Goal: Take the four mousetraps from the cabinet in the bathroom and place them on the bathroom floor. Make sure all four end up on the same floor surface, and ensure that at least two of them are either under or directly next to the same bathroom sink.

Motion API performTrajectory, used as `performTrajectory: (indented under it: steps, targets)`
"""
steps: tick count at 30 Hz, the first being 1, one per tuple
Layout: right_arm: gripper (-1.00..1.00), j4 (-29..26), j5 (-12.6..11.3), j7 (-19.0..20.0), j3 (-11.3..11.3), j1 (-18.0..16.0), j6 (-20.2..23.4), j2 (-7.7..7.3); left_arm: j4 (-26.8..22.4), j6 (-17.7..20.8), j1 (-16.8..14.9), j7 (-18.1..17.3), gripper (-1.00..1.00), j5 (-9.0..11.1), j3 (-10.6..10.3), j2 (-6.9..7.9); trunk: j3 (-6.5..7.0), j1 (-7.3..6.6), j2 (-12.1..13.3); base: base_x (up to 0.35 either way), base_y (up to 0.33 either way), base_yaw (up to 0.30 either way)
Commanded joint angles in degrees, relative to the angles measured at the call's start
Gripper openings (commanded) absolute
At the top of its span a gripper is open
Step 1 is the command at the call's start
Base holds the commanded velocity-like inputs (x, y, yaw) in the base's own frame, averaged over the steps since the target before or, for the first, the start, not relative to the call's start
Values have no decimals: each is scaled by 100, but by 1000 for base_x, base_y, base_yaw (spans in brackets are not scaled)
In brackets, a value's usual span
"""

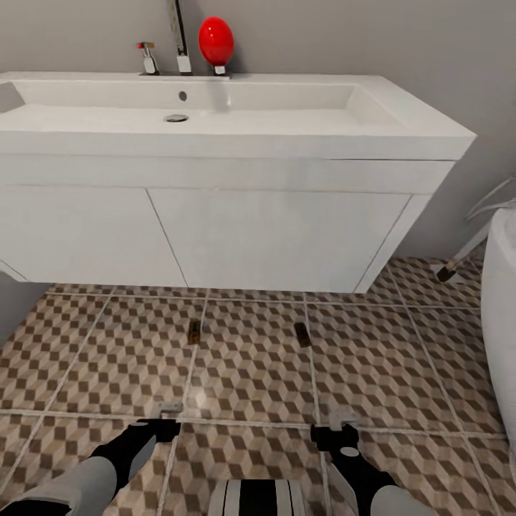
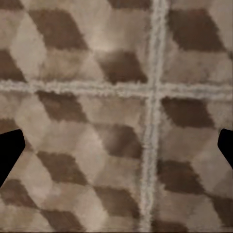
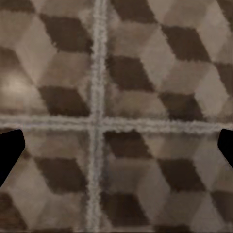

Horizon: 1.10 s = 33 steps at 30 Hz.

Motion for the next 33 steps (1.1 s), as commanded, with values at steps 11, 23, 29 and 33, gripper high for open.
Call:
performTrajectory:
  steps: [11, 23, 29, 33]
  targets:
    - [100, 1, 60, -22, -32, -3, -23, 3, -15, 17, 1, 25, 100, 54, -47, 9, -3, -5, -1, -193, 0, 0]
    - [100, 0, 62, -23, -25, -3, -24, 3, -15, 14, 1, 25, 100, 54, -46, 12, -3, -5, -1, -21, 0, 0]
    - [100, -2, 66, -22, -24, -3, -20, 3, -18, 14, 1, 25, 100, 54, -46, 12, -3, -5, -1, -2, 0, 0]
    - [100, -25, 68, -23, -23, -3, -14, 3, -21, 14, 1, 25, 100, 54, -47, 12, -3, -5, -1, 0, 0, 0]
